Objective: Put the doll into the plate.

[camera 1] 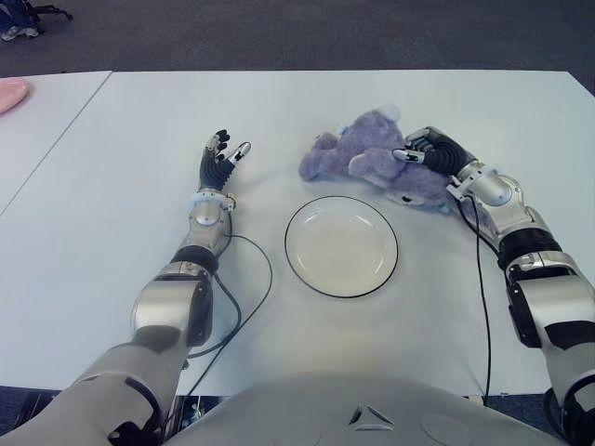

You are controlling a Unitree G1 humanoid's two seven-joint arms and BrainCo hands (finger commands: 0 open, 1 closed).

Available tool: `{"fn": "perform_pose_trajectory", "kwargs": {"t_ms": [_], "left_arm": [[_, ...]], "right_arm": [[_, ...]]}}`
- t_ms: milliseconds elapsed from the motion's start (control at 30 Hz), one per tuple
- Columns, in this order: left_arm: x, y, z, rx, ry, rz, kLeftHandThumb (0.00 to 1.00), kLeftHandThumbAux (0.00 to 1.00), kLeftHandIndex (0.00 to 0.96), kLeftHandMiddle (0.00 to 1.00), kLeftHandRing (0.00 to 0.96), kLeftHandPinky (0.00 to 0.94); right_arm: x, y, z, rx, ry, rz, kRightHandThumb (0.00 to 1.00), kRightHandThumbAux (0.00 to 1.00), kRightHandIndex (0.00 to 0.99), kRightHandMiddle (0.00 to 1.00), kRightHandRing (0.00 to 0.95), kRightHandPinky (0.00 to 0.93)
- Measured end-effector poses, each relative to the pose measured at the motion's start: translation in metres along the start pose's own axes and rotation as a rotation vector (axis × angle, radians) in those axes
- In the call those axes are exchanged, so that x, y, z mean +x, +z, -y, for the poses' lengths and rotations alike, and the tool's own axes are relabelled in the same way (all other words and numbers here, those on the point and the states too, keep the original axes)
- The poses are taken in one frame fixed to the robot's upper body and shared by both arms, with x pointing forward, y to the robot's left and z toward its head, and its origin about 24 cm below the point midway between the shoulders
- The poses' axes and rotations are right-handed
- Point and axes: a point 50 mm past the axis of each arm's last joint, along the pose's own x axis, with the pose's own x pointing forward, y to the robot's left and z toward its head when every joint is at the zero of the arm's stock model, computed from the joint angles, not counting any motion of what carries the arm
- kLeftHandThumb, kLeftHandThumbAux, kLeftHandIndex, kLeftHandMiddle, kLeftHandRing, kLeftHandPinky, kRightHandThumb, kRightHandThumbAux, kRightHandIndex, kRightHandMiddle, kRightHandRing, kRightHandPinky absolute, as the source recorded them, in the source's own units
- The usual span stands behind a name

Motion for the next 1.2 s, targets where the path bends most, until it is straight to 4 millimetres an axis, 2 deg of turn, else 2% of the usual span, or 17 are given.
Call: {"fn": "perform_pose_trajectory", "kwargs": {"t_ms": [267, 500, 667, 833, 1000, 1200], "left_arm": [[0.0, 0.0, 0.0, 0.0, 0.0, 0.0, 0.0, 0.5, 0.147, 0.146, 0.103, 0.003], [0.0, 0.0, 0.0, 0.0, 0.0, 0.0, 0.0, 0.502, 0.149, 0.153, 0.111, 0.011], [0.0, 0.0, 0.0, -0.001, -0.001, 0.001, 0.0, 0.507, 0.147, 0.153, 0.111, 0.009], [0.0, 0.0, 0.001, -0.001, 0.0, 0.0, 0.0, 0.513, 0.141, 0.148, 0.105, 0.001], [0.0, 0.0, 0.001, -0.001, 0.003, 0.0, 0.0, 0.511, 0.14, 0.146, 0.101, 0.0], [0.0, 0.0, 0.001, 0.0, 0.002, 0.0, 0.0, 0.506, 0.138, 0.148, 0.101, 0.0]], "right_arm": [[-0.001, 0.002, 0.008, -0.037, -0.03, 0.003, 0.185, 0.312, 0.18, 0.0, 0.0, 0.0], [-0.001, 0.009, 0.017, -0.073, -0.058, 0.037, 0.154, 0.338, 0.131, 0.0, 0.0, 0.0], [-0.004, 0.027, 0.025, -0.128, -0.129, 0.141, 0.134, 0.398, 0.107, 0.0, 0.0, 0.015], [-0.008, 0.044, 0.032, -0.205, -0.238, 0.261, 0.112, 0.472, 0.093, 0.037, 0.018, 0.084], [-0.013, 0.049, 0.031, -0.263, -0.324, 0.325, 0.099, 0.505, 0.092, 0.071, 0.053, 0.118], [-0.016, 0.043, 0.022, -0.311, -0.363, 0.318, 0.109, 0.517, 0.094, 0.085, 0.069, 0.104]]}}
